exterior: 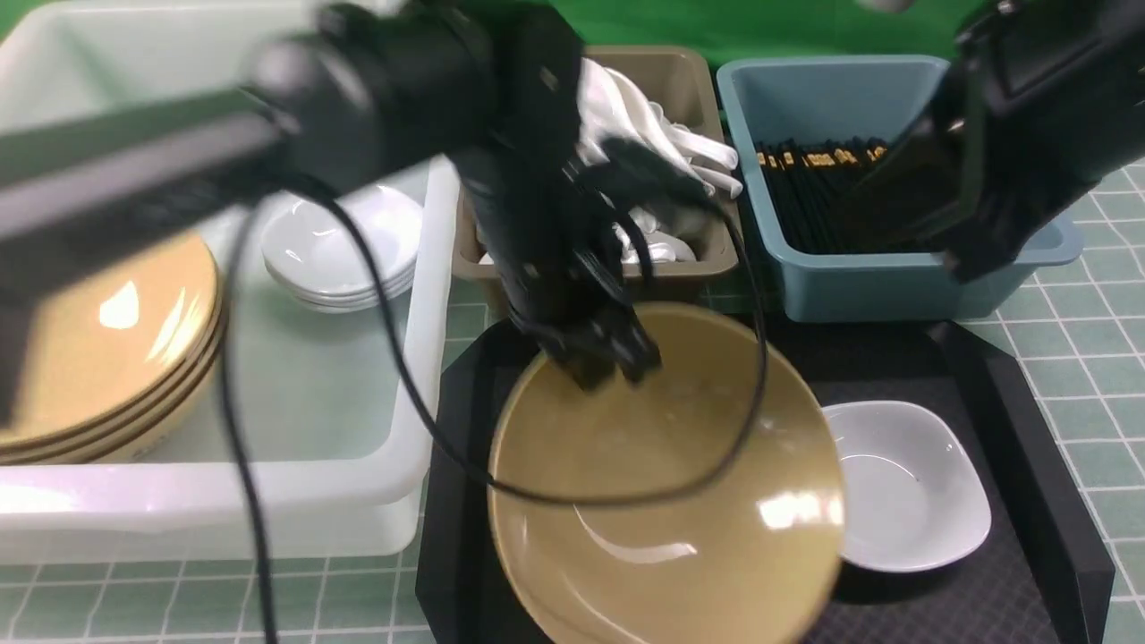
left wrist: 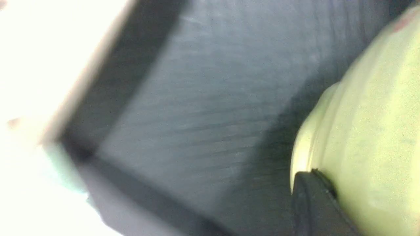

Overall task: On blue table put chopsticks spoon bowls plates into blue grey white boxes.
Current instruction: 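Place the tan bowl onto the bowl stack in the left bin with the left gripper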

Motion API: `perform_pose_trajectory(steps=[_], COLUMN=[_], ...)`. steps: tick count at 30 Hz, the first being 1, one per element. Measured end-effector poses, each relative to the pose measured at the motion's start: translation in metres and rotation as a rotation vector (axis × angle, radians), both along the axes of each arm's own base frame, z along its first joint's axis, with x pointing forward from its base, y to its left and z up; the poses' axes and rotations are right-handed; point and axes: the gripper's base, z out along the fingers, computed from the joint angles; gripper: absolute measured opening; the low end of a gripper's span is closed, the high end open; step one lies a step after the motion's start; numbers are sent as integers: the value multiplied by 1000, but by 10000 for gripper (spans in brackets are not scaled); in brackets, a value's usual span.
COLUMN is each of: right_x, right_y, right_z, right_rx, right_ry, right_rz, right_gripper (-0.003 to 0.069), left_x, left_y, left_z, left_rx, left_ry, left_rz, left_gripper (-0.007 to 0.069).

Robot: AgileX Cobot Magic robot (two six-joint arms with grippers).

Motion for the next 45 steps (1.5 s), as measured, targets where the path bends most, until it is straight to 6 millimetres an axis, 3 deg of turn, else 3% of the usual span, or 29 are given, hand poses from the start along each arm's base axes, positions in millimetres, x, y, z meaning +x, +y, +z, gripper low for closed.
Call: perform_pose_trajectory(steps=[2,3,8,11,13,14,20,22,27,33,36,39,45], right_x=[-9,-11,-36,-42,-43,-44,-40,-38,-37,-37,-37,-37,-36], right_y=[13,16,50,72,84,92,113,114,113,113,113,113,112], right_z=[7,9,34,35,33,32,21,20,20,20,20,20,20], right_rx=[4,6,30,22,12,8,-20,-30,-44,-50,-57,-62,-77], right_ry=[-37,-49,-165,-181,-182,-182,-166,-171,-181,-190,-201,-209,-221], right_rz=[56,69,213,284,314,333,375,372,368,372,386,397,402], right_gripper=[37,37,37,38,38,38,39,41,43,44,45,46,46], left_x=[1,0,-25,-44,-58,-69,-94,-94,-81,-60,-55,-54,-59], left_y=[25,27,118,168,201,228,314,331,359,374,381,387,387], left_z=[28,30,114,134,139,139,104,92,63,30,16,6,18], left_rx=[-48,-56,-264,-311,-324,-321,-348,-366,-359,-339,-287,-218,-179], left_ry=[-49,-51,-189,-250,-289,-322,-380,-385,-338,-238,-206,-177,-190], left_rz=[96,105,388,557,690,809,1251,1331,1389,1377,1374,1366,1370], left_gripper=[3,3,3,3,3,3,3,3,7,67,140,268,501])
